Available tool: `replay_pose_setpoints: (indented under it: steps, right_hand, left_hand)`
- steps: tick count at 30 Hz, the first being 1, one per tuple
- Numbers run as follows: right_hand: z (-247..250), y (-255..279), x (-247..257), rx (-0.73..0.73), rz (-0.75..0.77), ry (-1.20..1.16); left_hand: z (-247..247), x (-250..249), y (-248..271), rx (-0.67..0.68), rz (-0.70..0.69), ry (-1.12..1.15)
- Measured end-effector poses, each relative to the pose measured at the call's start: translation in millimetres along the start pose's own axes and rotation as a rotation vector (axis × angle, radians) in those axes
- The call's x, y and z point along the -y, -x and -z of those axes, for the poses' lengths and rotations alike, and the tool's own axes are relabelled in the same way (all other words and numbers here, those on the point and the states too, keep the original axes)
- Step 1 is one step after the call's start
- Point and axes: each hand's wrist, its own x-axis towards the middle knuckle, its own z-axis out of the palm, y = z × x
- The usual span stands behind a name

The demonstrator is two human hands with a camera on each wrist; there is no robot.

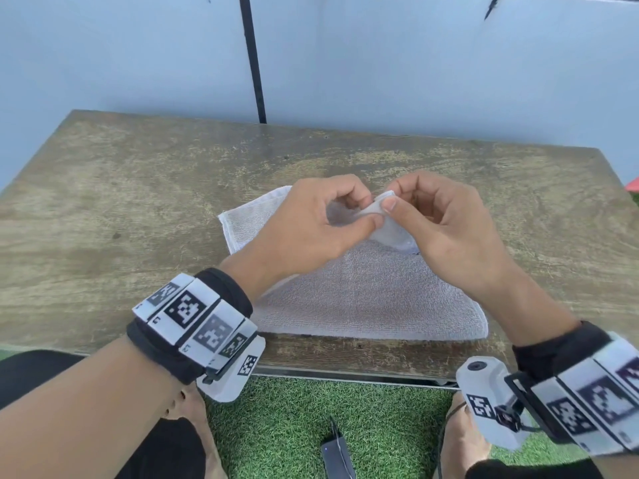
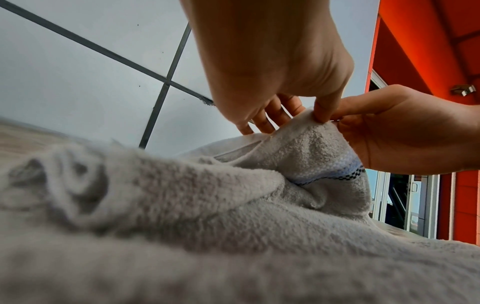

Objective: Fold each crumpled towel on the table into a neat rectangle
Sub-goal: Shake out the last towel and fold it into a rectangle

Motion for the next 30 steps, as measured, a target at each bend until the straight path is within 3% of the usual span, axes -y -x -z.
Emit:
replay_pose_setpoints:
  steps: [12, 15, 23, 27, 30]
  right_hand:
    - [25, 38, 43, -0.118, 0.210, -0.014]
    - [30, 42, 65, -0.160, 0.222, -0.012]
    - [56, 40, 123, -0.324, 0.230, 0.052]
    - [58, 39, 142, -0.333, 0.258, 0.106]
    - [61, 36, 149, -0.362, 0.264, 0.123]
  left_hand:
    - [37, -19, 33, 0.067, 0.078, -0.167]
    - [49, -40, 38, 0.046, 0.023, -0.266]
    - [73, -100, 45, 0.101, -0.321, -0.655]
    - [81, -106, 54, 0.208, -0.294, -0.717]
    - [89, -104, 62, 0.184, -0.267, -0.714]
